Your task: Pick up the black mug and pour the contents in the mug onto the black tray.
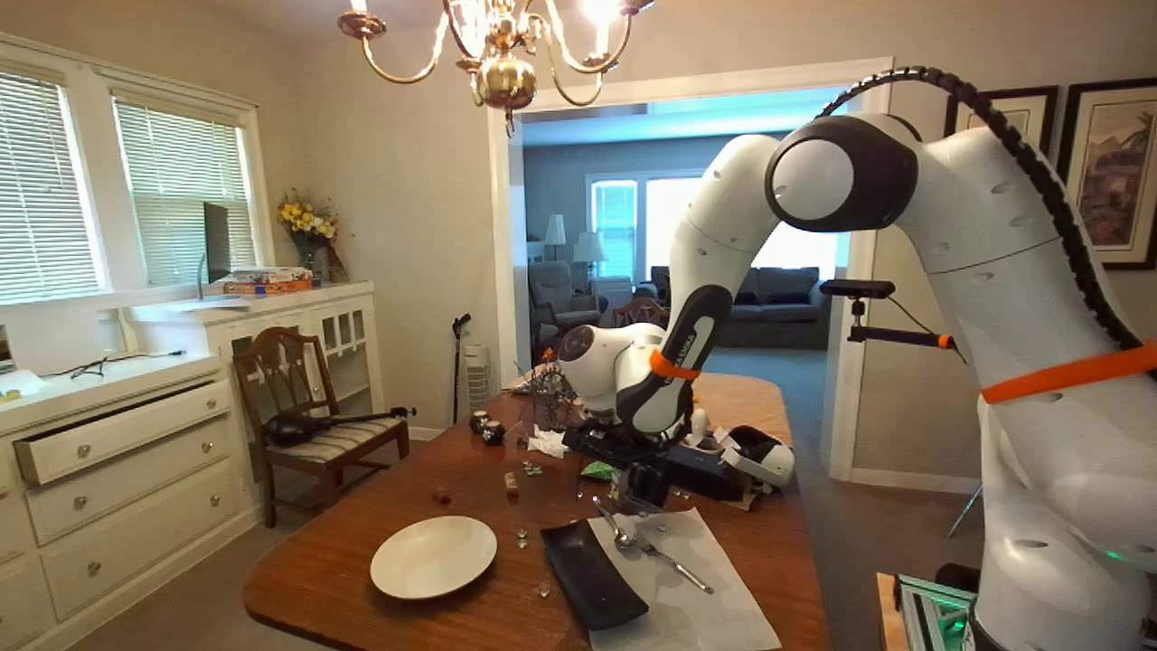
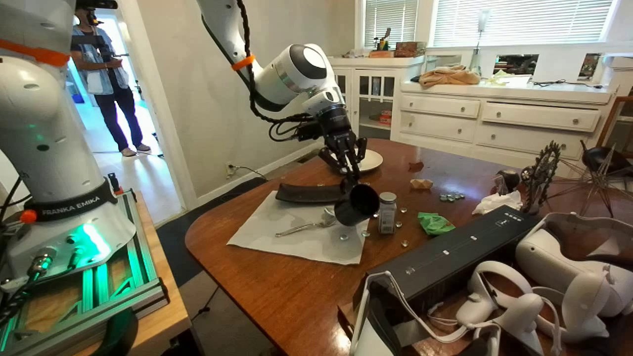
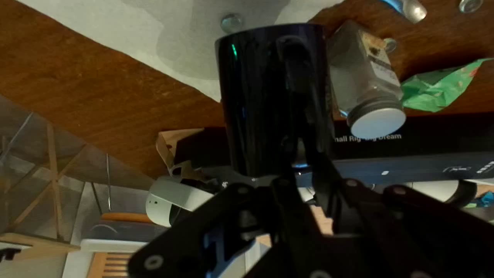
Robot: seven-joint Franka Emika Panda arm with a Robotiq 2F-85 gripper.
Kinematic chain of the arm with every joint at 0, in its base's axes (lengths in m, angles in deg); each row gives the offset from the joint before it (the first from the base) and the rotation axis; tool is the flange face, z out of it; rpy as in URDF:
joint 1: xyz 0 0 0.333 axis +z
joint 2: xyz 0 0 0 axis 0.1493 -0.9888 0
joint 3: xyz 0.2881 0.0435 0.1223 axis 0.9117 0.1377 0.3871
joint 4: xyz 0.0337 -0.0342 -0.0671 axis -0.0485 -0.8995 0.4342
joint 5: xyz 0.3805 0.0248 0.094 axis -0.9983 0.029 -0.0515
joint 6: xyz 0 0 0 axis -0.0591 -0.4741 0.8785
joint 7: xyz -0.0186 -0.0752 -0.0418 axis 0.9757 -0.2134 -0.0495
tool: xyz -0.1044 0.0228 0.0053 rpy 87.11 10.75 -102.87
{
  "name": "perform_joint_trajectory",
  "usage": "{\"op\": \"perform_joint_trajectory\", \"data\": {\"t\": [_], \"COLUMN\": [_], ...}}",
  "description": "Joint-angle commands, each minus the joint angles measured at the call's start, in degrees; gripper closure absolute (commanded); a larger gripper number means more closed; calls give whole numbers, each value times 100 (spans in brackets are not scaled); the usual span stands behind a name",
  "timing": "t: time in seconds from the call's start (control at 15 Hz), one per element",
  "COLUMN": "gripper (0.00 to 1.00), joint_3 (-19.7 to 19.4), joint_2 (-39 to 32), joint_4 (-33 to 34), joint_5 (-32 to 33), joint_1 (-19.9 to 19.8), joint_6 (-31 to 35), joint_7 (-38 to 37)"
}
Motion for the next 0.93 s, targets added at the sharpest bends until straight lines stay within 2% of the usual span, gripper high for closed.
{"op": "perform_joint_trajectory", "data": {"t": [0.0,0.27,0.47,0.87], "gripper": [95,95,95,95], "joint_3": [-17,123,341,802], "joint_2": [65,-33,-84,-120], "joint_4": [-70,-169,-309,-571], "joint_5": [1130,2477,3126,3385], "joint_1": [-153,-367,-599,-986], "joint_6": [20,-92,-239,-403], "joint_7": [-594,-1582,-2097,-2717]}}
